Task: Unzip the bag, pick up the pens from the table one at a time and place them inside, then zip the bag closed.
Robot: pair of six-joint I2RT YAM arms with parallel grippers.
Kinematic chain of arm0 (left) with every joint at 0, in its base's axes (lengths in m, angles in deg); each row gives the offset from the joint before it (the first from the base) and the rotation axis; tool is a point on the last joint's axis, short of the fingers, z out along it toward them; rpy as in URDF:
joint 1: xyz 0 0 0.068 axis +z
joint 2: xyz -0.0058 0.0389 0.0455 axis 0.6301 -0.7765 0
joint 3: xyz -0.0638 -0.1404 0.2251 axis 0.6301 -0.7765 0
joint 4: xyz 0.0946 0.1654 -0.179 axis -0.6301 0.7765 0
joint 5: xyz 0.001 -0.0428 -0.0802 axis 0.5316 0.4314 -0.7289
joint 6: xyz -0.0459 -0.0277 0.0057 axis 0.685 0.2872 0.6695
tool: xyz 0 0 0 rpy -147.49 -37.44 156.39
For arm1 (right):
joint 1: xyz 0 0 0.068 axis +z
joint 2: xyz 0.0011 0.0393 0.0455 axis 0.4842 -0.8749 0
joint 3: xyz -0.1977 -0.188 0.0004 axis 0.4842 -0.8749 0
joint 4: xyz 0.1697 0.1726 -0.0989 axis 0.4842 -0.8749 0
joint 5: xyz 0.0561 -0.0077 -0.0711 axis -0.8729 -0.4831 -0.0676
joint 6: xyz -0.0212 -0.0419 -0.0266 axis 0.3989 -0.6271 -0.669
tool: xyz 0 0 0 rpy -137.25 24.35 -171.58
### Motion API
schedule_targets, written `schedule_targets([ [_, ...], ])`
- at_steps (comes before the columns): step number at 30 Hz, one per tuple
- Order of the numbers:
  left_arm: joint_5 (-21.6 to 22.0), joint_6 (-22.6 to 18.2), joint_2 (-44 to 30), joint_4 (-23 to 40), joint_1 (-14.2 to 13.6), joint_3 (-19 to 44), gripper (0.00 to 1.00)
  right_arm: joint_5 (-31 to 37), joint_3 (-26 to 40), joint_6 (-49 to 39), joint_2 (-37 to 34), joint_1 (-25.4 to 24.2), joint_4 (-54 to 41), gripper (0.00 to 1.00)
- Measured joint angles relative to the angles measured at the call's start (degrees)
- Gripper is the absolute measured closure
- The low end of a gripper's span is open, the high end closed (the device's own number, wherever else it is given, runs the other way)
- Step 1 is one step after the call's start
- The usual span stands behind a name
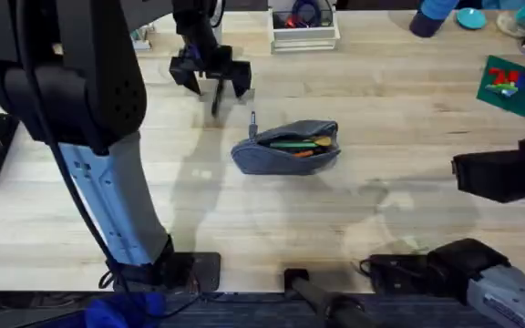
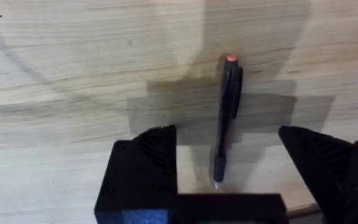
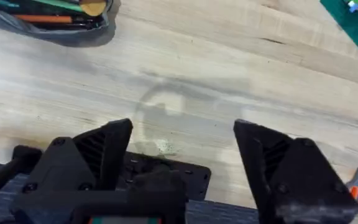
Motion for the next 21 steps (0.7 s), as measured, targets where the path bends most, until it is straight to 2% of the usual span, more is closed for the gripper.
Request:
schedule_targets([
  [21,-0.02,0.01,-0.65,-2.19,0.0,-0.32,0.007,0.0,0.0,0.01,0.0,0.0,0.0,0.002],
])
